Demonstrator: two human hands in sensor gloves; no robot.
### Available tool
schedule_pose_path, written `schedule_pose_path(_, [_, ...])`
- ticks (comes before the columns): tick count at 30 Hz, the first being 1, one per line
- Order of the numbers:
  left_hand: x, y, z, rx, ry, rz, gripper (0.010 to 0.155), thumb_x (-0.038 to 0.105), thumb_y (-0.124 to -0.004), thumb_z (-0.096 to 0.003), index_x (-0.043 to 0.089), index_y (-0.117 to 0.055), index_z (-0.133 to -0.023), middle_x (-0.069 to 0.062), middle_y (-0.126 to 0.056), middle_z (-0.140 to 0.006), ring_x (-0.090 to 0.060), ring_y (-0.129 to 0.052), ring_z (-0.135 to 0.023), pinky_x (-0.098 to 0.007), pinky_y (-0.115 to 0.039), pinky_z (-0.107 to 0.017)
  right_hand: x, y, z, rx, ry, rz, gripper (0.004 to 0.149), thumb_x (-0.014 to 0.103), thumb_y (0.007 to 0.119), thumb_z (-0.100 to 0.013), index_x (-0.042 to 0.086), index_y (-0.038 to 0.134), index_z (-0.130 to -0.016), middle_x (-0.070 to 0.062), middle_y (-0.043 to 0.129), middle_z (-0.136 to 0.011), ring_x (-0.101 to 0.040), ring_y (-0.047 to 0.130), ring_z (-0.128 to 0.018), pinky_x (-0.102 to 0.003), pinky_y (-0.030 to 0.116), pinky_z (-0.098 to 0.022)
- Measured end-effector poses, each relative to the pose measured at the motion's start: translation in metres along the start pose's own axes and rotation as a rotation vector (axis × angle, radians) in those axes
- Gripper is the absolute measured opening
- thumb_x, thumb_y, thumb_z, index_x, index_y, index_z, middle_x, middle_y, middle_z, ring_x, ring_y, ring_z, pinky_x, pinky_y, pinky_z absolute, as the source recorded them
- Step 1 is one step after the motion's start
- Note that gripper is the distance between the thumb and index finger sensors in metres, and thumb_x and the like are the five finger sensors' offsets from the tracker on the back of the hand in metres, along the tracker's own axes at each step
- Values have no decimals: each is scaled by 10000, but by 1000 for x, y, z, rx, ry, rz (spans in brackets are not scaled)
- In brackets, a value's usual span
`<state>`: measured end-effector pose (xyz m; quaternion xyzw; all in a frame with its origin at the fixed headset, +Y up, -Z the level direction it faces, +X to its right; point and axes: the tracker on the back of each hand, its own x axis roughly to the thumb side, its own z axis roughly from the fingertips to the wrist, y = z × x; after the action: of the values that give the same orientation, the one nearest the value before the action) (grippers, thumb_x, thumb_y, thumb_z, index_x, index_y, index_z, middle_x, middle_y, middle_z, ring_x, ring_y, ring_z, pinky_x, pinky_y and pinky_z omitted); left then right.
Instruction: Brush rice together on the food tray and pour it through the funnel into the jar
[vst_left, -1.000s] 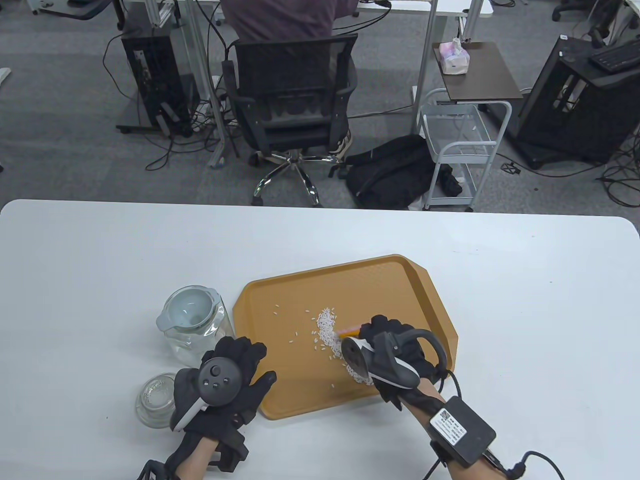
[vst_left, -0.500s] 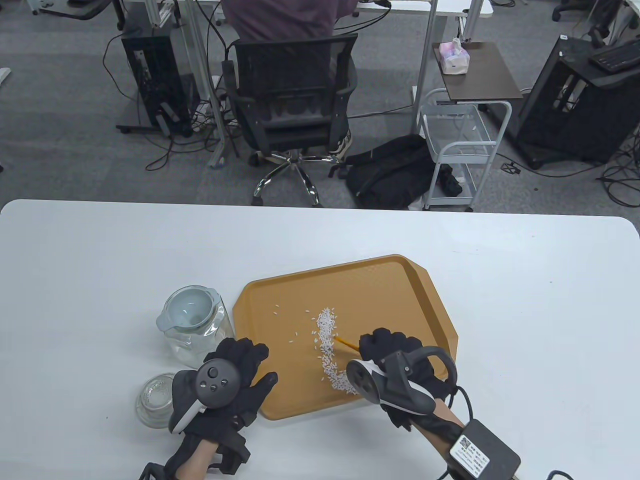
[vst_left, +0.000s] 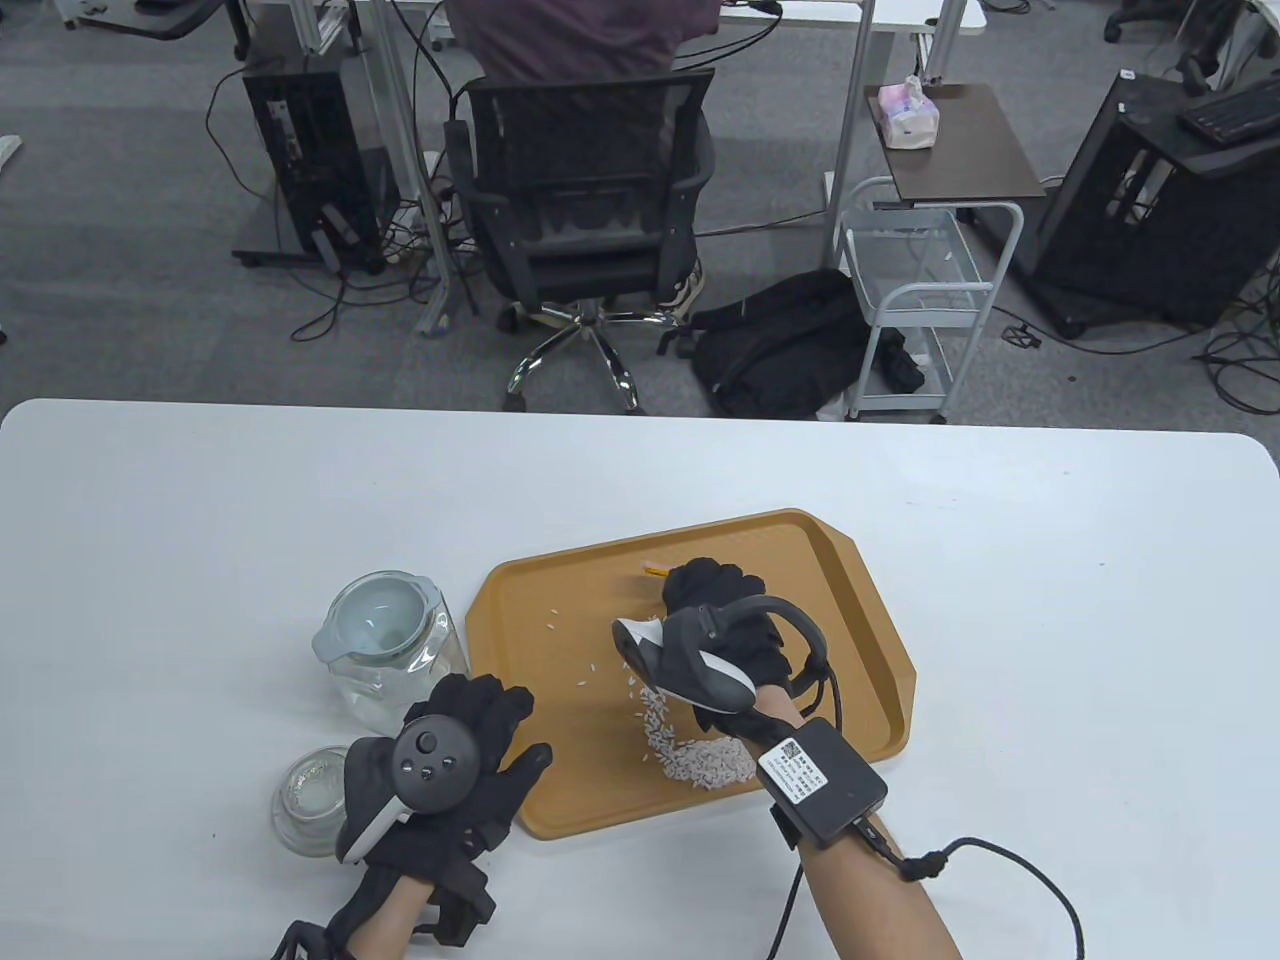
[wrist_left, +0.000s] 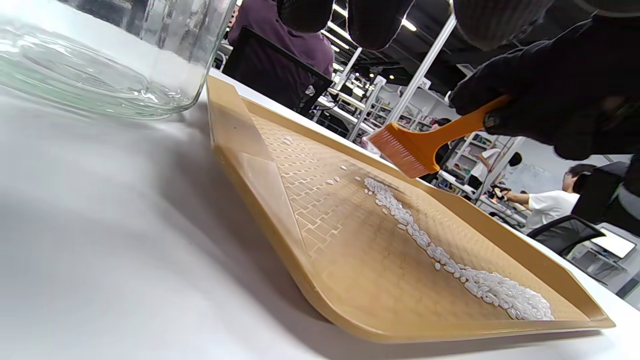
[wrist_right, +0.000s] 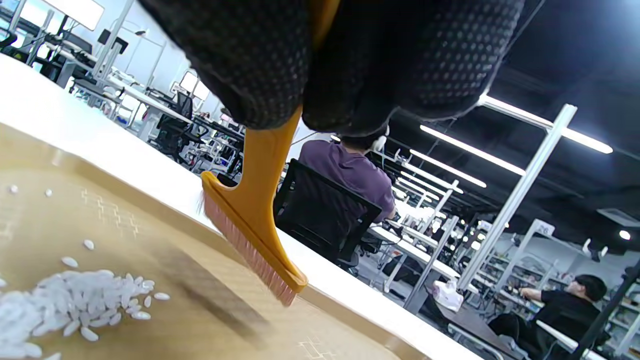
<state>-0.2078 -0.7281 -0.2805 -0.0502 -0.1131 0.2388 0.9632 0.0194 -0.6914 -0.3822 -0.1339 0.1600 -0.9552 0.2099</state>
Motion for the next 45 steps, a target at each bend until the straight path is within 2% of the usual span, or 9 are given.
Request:
schedule_pose_path(4, [0,0,0,3,4,-8,671,575,-665,-506,251,-543,-1081,-127,-417,-1197,-399,-232,-1105,-663,-206,-754,6,5,5,-14,-35,0,480,220,882,-379,191,857,-858,-122,877,-827,-223,1008,-571,-390,919,-426])
schedule_pose_path(8, [0,0,0,0,2,-20,670,575,-665,-505,253,-547,-1080,-129,-417,-1197,-400,-232,-1104,-663,-209,-754,8,1,23,-5,-81,-68,474,228,899,-373,183,878,-844,-107,939,-793,-208,1039,-537,-371,934,-399])
schedule_pose_path(19, [4,-1,2,14,-3,-62,666,576,-666,-503,253,-560,-1076,-128,-425,-1196,-399,-263,-1100,-663,-218,-755,-3,-41,89,115,-243,-200,467,236,917,-369,157,906,-830,-126,963,-763,-209,1040,-496,-375,922,-394])
schedule_pose_path(23, [4,-1,2,15,1,-61,664,575,-665,-504,252,-562,-1075,-130,-423,-1196,-399,-262,-1099,-663,-218,-755,-9,-53,104,163,-284,-195,469,242,910,-378,168,897,-841,-120,961,-766,-200,1033,-479,-370,915,-383])
schedule_pose_path(26, [4,-1,2,20,4,-59,671,576,-664,-504,249,-551,-1079,-127,-424,-1196,-399,-264,-1100,-663,-219,-755,-11,-59,111,155,-284,-174,474,236,891,-393,179,874,-864,-121,943,-786,-200,1017,-441,-374,903,-352])
schedule_pose_path(29, [3,1,3,50,-17,-37,683,570,-665,-506,232,-526,-1083,-112,-478,-1186,-392,-317,-1108,-654,-255,-772,-10,-63,107,62,-268,-126,480,235,884,-393,183,864,-870,-120,944,-787,-195,1017,-446,-372,906,-358])
schedule_pose_path(32, [2,4,5,82,-31,-8,669,578,-663,-503,241,-559,-1071,-88,-640,-1136,-379,-532,-1084,-653,-430,-769,-8,-60,92,-18,-212,-112,494,215,872,-398,162,844,-889,-147,932,-802,-202,1019,-490,-388,909,-398])
schedule_pose_path(38, [2,8,8,131,-38,9,642,580,-664,-501,240,-622,-1043,-71,-789,-1042,-370,-734,-983,-625,-568,-722,5,-32,35,37,-111,-158,520,185,834,-421,159,765,-936,-132,861,-873,-236,962,-589,-432,851,-476])
schedule_pose_path(45, [-2,14,10,185,-34,35,585,481,-608,-526,229,-590,-1054,-76,-806,-1021,-358,-794,-932,-614,-601,-702,32,-8,11,15,-103,-131,520,170,805,-424,179,744,-941,-118,819,-906,-257,919,-664,-472,802,-537])
